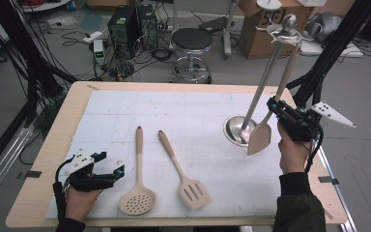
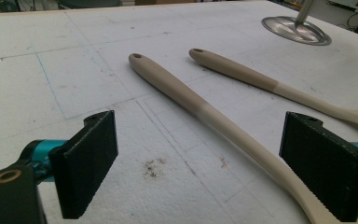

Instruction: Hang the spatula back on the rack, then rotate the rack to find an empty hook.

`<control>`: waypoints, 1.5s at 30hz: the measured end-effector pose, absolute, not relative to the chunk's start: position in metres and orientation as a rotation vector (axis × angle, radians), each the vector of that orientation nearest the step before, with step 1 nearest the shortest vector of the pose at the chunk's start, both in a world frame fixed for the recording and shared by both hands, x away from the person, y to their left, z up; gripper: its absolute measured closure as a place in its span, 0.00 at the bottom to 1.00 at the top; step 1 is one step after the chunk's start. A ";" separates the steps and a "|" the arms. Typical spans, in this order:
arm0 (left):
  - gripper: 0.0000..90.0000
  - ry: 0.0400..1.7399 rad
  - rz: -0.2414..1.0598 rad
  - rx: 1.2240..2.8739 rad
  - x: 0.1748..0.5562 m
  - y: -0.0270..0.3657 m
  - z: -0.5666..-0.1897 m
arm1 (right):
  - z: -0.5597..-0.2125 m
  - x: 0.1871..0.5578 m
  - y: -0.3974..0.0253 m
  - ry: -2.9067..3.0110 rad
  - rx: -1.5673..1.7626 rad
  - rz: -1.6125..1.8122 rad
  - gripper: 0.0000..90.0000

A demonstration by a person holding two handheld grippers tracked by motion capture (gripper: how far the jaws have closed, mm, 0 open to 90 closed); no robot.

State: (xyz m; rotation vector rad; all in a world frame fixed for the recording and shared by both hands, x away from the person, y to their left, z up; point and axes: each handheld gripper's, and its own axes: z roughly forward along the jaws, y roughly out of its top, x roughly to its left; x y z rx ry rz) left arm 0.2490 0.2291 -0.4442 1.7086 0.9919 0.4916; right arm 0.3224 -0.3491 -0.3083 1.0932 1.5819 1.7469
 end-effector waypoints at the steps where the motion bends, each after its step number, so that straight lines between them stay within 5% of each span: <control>1: 0.13 0.991 0.491 1.709 0.249 0.229 -0.444 | -0.308 0.323 -0.349 1.582 1.096 1.748 0.86; 2: 0.13 0.991 0.493 1.709 0.249 0.229 -0.444 | -0.308 0.323 -0.349 1.584 1.095 1.742 0.85; 3: 0.13 0.991 0.494 1.708 0.249 0.229 -0.444 | -0.309 0.325 -0.349 1.576 1.101 1.732 0.67; 4: 0.13 0.990 0.493 1.707 0.249 0.229 -0.444 | -0.309 0.325 -0.349 1.576 1.101 1.732 0.67; 5: 0.13 0.989 0.494 1.707 0.249 0.229 -0.444 | -0.310 0.326 -0.351 1.558 1.123 1.730 0.57; 9: 0.13 0.987 0.496 1.706 0.249 0.229 -0.444 | -0.310 0.324 -0.358 1.474 1.144 1.770 0.48; 37: 0.13 0.985 0.501 1.701 0.255 0.223 -0.445 | -0.268 0.325 -0.372 1.236 1.070 1.822 0.49; 40: 0.13 0.986 0.502 1.706 0.255 0.223 -0.445 | -0.262 0.328 -0.372 1.215 1.054 1.835 0.54; 45: 0.13 0.973 0.505 1.716 0.253 0.223 -0.444 | -0.250 0.330 -0.369 1.174 1.033 1.827 0.82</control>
